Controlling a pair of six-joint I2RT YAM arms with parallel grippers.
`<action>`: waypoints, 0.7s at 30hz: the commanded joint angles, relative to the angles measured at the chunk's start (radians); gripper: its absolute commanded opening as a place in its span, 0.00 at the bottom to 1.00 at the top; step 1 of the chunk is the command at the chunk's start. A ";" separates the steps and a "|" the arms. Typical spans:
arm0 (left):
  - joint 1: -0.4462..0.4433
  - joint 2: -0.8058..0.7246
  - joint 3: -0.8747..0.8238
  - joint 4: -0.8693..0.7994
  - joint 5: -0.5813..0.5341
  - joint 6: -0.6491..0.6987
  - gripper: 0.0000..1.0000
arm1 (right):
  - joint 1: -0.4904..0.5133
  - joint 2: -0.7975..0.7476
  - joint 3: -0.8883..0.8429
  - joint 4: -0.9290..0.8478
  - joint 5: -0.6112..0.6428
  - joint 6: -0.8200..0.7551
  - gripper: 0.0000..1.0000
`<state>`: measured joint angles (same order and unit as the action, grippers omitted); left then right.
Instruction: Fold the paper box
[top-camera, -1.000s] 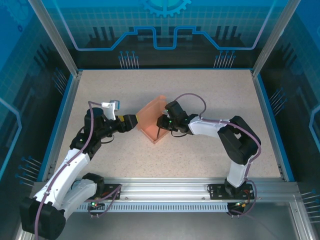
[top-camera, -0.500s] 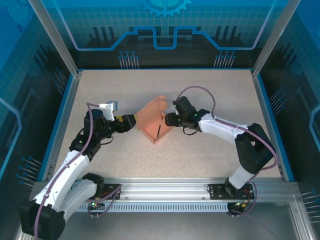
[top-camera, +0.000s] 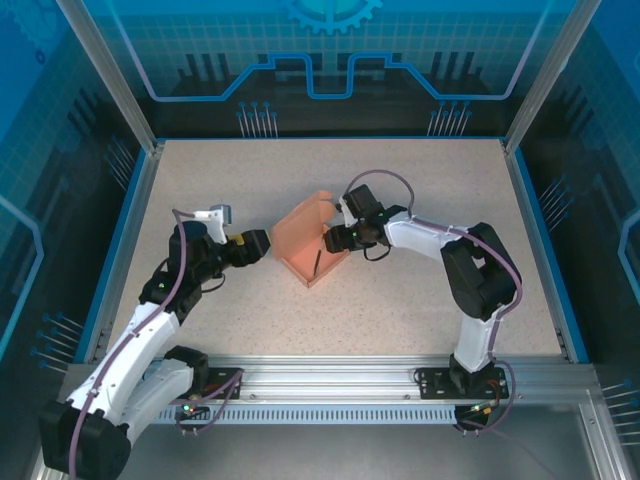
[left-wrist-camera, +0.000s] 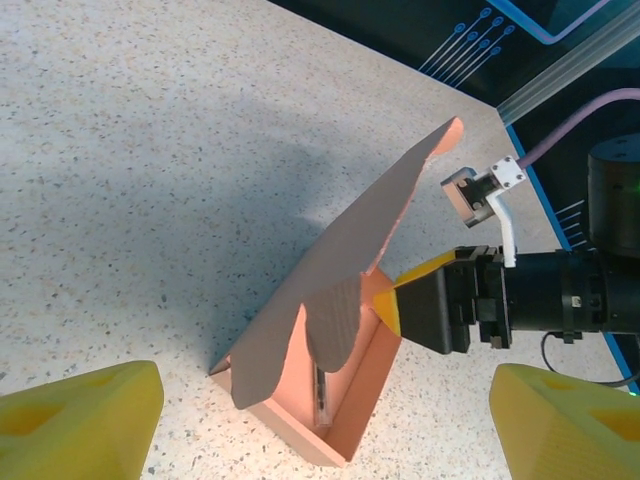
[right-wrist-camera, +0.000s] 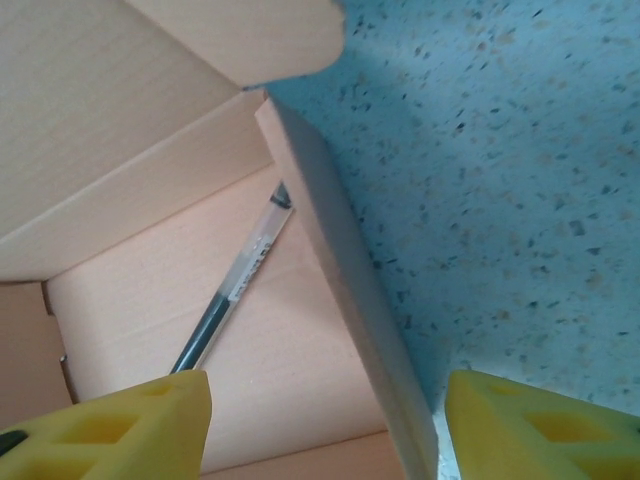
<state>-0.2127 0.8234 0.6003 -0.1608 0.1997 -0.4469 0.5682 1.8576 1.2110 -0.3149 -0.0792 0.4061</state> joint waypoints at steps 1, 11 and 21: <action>0.018 -0.013 -0.028 0.000 -0.033 -0.028 0.86 | -0.006 -0.005 -0.006 -0.017 -0.077 -0.016 0.64; 0.041 -0.010 -0.086 0.072 -0.038 -0.081 0.86 | 0.037 -0.116 -0.165 0.054 -0.146 0.057 0.63; 0.040 -0.003 -0.100 0.100 0.004 -0.021 0.86 | -0.020 -0.264 -0.160 0.033 0.033 -0.136 0.65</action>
<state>-0.1795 0.8234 0.5076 -0.0986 0.1791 -0.4957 0.5797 1.6432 1.0248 -0.2829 -0.1104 0.3744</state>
